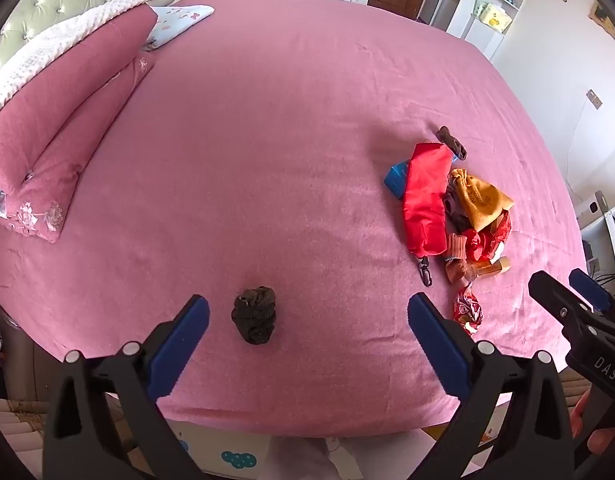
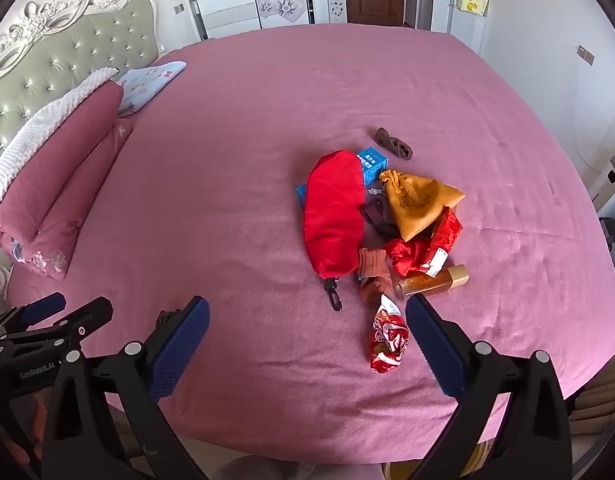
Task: Collect trash
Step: 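Move the left tool toward the dark knit sock ball, then grasp the dark sock ball with the left tool while the right tool grasps the red pouch, then carry both items to the yellow bin and open both tools to drop them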
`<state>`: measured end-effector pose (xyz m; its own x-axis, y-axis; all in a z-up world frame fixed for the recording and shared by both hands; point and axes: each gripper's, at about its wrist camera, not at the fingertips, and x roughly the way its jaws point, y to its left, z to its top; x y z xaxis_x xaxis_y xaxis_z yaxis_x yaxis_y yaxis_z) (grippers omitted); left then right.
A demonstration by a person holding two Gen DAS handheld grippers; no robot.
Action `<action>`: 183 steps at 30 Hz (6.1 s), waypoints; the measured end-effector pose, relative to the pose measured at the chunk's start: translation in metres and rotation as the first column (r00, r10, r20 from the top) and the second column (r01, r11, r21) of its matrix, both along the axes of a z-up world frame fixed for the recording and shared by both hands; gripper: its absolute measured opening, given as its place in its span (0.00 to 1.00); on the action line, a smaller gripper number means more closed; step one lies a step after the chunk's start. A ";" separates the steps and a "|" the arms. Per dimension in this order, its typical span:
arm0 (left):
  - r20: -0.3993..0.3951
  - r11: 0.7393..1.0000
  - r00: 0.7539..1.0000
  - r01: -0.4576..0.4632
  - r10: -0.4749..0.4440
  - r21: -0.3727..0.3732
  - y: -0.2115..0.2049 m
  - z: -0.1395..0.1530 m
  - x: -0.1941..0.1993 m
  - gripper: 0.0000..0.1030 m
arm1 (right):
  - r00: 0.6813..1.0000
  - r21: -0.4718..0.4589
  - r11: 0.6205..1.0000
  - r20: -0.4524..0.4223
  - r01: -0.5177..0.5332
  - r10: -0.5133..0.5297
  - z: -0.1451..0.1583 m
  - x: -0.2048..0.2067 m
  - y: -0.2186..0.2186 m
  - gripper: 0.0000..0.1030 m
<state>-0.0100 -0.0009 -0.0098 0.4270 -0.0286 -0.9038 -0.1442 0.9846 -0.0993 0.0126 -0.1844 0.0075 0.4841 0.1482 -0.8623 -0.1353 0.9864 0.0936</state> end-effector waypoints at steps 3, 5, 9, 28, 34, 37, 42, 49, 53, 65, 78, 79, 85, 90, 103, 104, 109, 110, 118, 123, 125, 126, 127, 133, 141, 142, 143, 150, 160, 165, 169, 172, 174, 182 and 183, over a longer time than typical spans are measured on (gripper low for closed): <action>0.001 1.000 1.000 -0.004 0.004 -0.003 0.001 0.001 0.002 0.96 | 1.000 0.009 1.000 -0.002 -0.001 0.001 0.001 0.001 0.000 0.92; 0.000 1.000 1.000 -0.009 0.009 -0.005 0.001 0.000 0.003 0.96 | 1.000 0.011 1.000 -0.003 -0.002 0.002 0.003 0.002 0.001 0.92; -0.007 1.000 1.000 -0.018 0.018 -0.015 0.005 0.000 0.006 0.96 | 1.000 0.007 1.000 0.004 -0.007 0.007 -0.001 0.004 0.002 0.92; -0.034 0.998 0.998 -0.049 0.049 -0.025 0.015 -0.014 0.006 0.96 | 0.999 -0.061 0.997 -0.005 -0.044 0.044 -0.015 0.008 0.016 0.92; -0.052 0.997 0.997 -0.063 0.062 -0.038 0.017 -0.022 0.008 0.96 | 0.998 -0.079 0.995 -0.039 -0.057 0.054 -0.022 0.011 0.019 0.92; -0.057 0.997 0.996 -0.068 0.066 -0.044 0.018 -0.025 0.010 0.96 | 0.997 -0.054 0.997 -0.062 -0.059 0.055 -0.026 0.013 0.019 0.92; -0.056 0.997 0.996 -0.071 0.068 -0.044 0.019 -0.027 0.012 0.96 | 0.997 -0.042 0.997 -0.050 -0.058 0.056 -0.027 0.016 0.020 0.92; -0.064 0.995 0.994 -0.087 0.084 -0.048 0.021 -0.032 0.014 0.96 | 0.998 -0.056 0.997 -0.009 -0.055 0.054 -0.027 0.021 0.019 0.92; -0.084 0.994 0.992 -0.099 0.095 -0.048 0.026 -0.042 0.016 0.96 | 0.998 -0.065 0.996 -0.014 -0.056 0.055 -0.035 0.025 0.018 0.92; -0.226 0.988 0.965 -0.147 0.134 -0.045 0.040 -0.114 0.025 0.96 | 0.992 -0.093 0.991 -0.097 -0.095 0.086 -0.093 0.036 0.027 0.92; -0.379 0.980 0.912 -0.191 0.158 -0.051 0.055 -0.208 0.049 0.90 | 0.986 -0.070 0.994 -0.148 -0.085 0.074 -0.146 0.058 0.017 0.92; -0.384 0.980 0.910 -0.191 0.157 -0.054 0.055 -0.212 0.051 0.84 | 0.986 -0.070 0.994 -0.155 -0.081 0.070 -0.149 0.059 0.015 0.92; -0.444 0.971 0.869 -0.237 0.218 0.014 0.064 -0.232 0.059 0.46 | 0.980 -0.070 0.996 -0.194 -0.052 0.037 -0.163 0.065 0.001 0.92; -0.403 0.933 0.876 -0.338 0.265 -0.121 0.089 -0.220 0.056 0.34 | 0.981 -0.065 0.998 -0.193 -0.027 0.014 -0.164 0.075 -0.013 0.92; -0.229 0.953 0.967 -0.167 0.108 -0.254 0.047 -0.160 0.137 0.34 | 0.990 -0.045 0.999 -0.140 0.017 -0.023 -0.173 0.153 -0.019 0.92; -0.220 0.953 0.970 -0.157 0.100 -0.260 0.038 -0.161 0.143 0.34 | 0.989 -0.047 0.999 -0.144 0.017 -0.024 -0.177 0.163 -0.017 0.92; -0.197 0.958 0.979 -0.110 0.059 -0.263 0.008 -0.170 0.161 0.34 | 0.978 -0.048 0.998 -0.199 0.049 -0.057 -0.201 0.202 -0.011 0.92; -0.198 0.960 0.979 -0.103 0.051 -0.261 -0.001 -0.172 0.169 0.34 | 0.970 -0.071 0.996 -0.234 0.056 -0.072 -0.212 0.208 -0.010 0.92; -0.217 0.963 0.976 -0.085 0.029 -0.256 0.000 -0.175 0.168 0.34 | 0.964 -0.022 1.000 -0.265 0.017 -0.022 -0.217 0.205 -0.013 0.30; -0.222 0.966 0.975 -0.067 0.010 -0.248 -0.006 -0.169 0.166 0.34 | 0.969 0.080 0.997 -0.243 -0.017 0.036 -0.194 0.188 -0.025 0.12; -0.212 0.967 0.977 -0.052 -0.002 -0.249 -0.008 -0.162 0.163 0.34 | 0.974 0.114 0.993 -0.220 -0.025 0.050 -0.180 0.178 -0.027 0.11; -0.208 0.968 0.978 -0.045 -0.008 -0.248 -0.009 -0.158 0.162 0.34 | 0.977 0.131 0.991 -0.205 -0.031 0.058 -0.171 0.173 -0.028 0.11; -0.202 0.968 0.979 -0.036 -0.016 -0.250 -0.010 -0.153 0.161 0.34 | 0.979 0.153 0.987 -0.190 -0.037 0.066 -0.161 0.167 -0.029 0.11; -0.150 0.959 0.979 0.097 -0.140 -0.265 -0.026 -0.111 0.134 0.34 | 0.993 0.255 0.967 -0.115 0.011 0.019 -0.103 0.113 -0.059 0.11; -0.127 0.880 0.898 0.372 -0.422 -0.296 -0.110 -0.078 0.092 0.34 | 0.970 0.270 0.932 -0.098 0.241 -0.222 -0.067 0.010 -0.132 0.11; -0.125 0.868 0.887 0.393 -0.445 -0.303 -0.121 -0.076 0.086 0.34 | 0.963 0.270 0.924 -0.101 0.269 -0.250 -0.065 -0.003 -0.139 0.11; -0.122 0.850 0.869 0.426 -0.480 -0.309 -0.137 -0.073 0.079 0.34 | 0.952 0.269 0.913 -0.107 0.305 -0.286 -0.062 -0.019 -0.148 0.11; -0.157 0.709 0.705 0.619 -0.691 -0.339 -0.249 -0.081 0.019 0.34 | 0.851 0.223 0.822 -0.175 0.524 -0.495 -0.071 -0.128 -0.223 0.11; -0.245 0.501 0.438 0.787 -0.865 -0.361 -0.401 -0.132 -0.086 0.34 | 0.689 0.130 0.687 -0.300 0.715 -0.660 -0.115 -0.261 -0.298 0.12; -0.302 0.455 0.362 0.821 -0.882 -0.344 -0.446 -0.168 -0.126 0.35 | 0.632 0.131 0.635 -0.367 0.762 -0.683 -0.144 -0.285 -0.317 0.13; -0.343 0.437 0.325 0.836 -0.881 -0.331 -0.468 -0.199 -0.143 0.37 | 0.620 0.143 0.621 -0.389 0.771 -0.681 -0.171 -0.289 -0.330 0.21; -0.384 0.440 0.305 0.833 -0.871 -0.335 -0.483 -0.219 -0.147 0.50 | 0.604 0.125 0.613 -0.406 0.780 -0.686 -0.183 -0.296 -0.339 0.36; -0.400 0.453 0.310 0.827 -0.862 -0.335 -0.485 -0.226 -0.149 0.69 | 0.590 0.130 0.597 -0.413 0.792 -0.693 -0.185 -0.310 -0.347 0.43; -0.418 0.405 0.271 0.873 -0.867 -0.274 -0.494 -0.231 -0.156 0.76 | 0.547 0.115 0.554 -0.408 0.825 -0.731 -0.184 -0.330 -0.356 0.44; -0.409 0.406 0.277 0.872 -0.869 -0.273 -0.491 -0.226 -0.154 0.76 | 0.546 0.116 0.551 -0.404 0.827 -0.734 -0.181 -0.330 -0.356 0.44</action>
